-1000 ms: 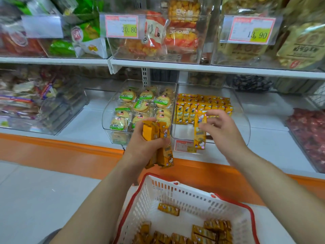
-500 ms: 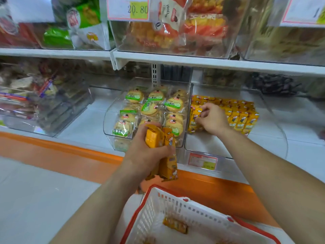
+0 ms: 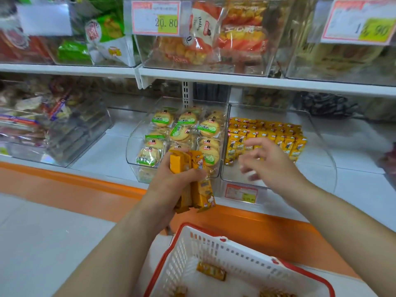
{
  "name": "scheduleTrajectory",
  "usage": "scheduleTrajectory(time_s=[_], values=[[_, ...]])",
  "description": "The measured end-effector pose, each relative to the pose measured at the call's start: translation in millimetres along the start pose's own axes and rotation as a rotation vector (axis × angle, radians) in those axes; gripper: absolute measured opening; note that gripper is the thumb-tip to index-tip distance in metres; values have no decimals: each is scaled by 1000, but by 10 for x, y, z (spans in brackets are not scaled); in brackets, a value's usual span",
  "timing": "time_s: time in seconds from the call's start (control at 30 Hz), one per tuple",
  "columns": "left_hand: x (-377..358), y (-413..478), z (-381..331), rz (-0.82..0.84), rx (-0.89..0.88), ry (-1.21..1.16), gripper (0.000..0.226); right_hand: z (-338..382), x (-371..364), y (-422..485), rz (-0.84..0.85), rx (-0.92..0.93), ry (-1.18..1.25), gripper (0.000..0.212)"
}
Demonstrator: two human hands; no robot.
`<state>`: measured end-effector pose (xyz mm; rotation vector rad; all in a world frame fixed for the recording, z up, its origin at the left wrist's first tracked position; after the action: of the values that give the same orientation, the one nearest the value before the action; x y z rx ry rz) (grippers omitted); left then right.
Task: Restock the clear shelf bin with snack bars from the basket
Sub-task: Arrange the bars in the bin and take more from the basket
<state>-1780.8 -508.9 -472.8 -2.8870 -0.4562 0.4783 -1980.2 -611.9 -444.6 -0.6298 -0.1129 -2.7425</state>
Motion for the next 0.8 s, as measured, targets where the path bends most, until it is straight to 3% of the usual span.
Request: scheduleTrajectory(time_s=[0.07, 0.17, 0.47, 0.57, 0.8], values=[[-64, -40, 20, 6, 9, -18, 48, 74, -155, -403, 153, -25, 118, 29], [-230, -129, 87, 43, 25, -24, 49, 129, -331, -751, 212, -34, 190, 25], [-483, -309, 126, 115, 6, -20, 64, 31, -391, -921, 324, -98, 335, 55], [-452, -308, 143, 79, 20, -29, 59, -12, -371, -896, 317, -88, 339, 70], [-286, -222, 133, -2, 45, 101, 22, -145, -13, -635, 92, -47, 281, 46]])
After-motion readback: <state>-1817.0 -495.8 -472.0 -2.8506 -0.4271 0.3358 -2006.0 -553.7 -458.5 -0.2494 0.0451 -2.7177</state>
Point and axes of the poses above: each hand's wrist, its own y-axis towards the middle knuckle, its own x-axis out of the back of the hand, z = x × y, the point moved 8 cm from there along y, towards the middle knuckle, and after that the axes turned 5 degrees about -y, right-handed, at the moved point
